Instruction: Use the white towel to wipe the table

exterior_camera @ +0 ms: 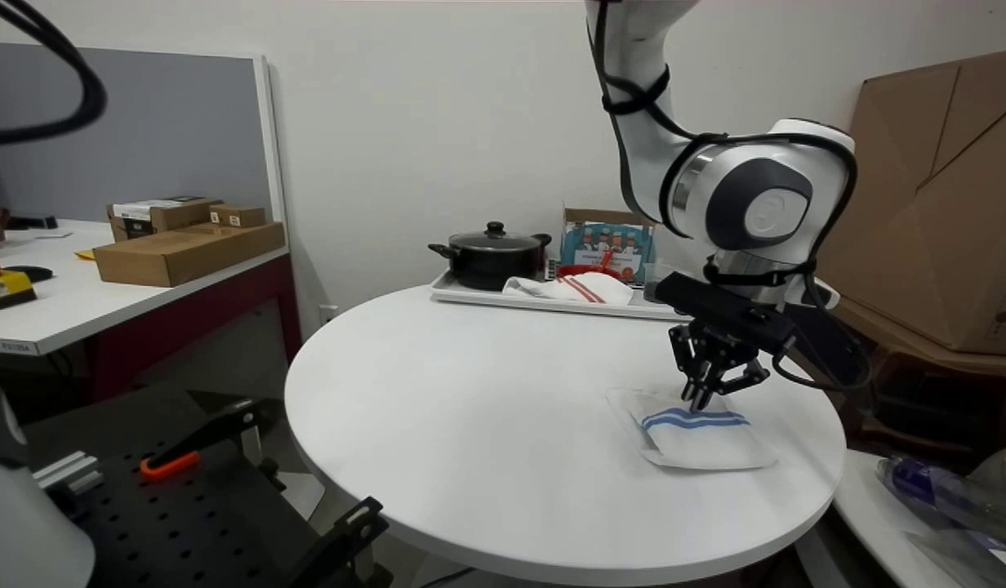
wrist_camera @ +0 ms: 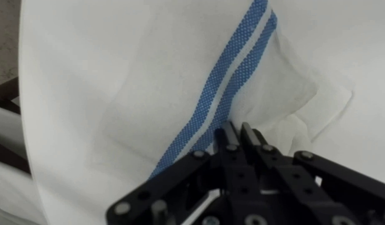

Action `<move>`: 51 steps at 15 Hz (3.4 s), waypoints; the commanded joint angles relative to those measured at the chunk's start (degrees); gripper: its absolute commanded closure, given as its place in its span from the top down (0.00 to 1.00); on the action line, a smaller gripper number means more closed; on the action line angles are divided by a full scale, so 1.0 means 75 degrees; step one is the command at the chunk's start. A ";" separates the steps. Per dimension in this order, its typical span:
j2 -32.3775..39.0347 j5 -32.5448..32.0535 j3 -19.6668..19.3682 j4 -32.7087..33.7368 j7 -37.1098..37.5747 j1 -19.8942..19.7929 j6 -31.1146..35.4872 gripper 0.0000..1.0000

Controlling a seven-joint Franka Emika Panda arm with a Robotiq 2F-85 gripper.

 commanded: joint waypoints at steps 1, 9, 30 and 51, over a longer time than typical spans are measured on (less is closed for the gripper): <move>0.1090 0.0071 -0.0268 0.1778 0.0491 0.0246 -0.1140 0.08; 0.2480 0.0017 -0.0601 0.4497 0.1887 0.0535 -0.2573 0.08; 0.1212 -0.1467 0.0268 0.1379 0.0863 0.3507 -0.1772 0.07; -0.3137 -0.4022 0.0636 -0.6718 0.2286 0.6614 0.2740 0.07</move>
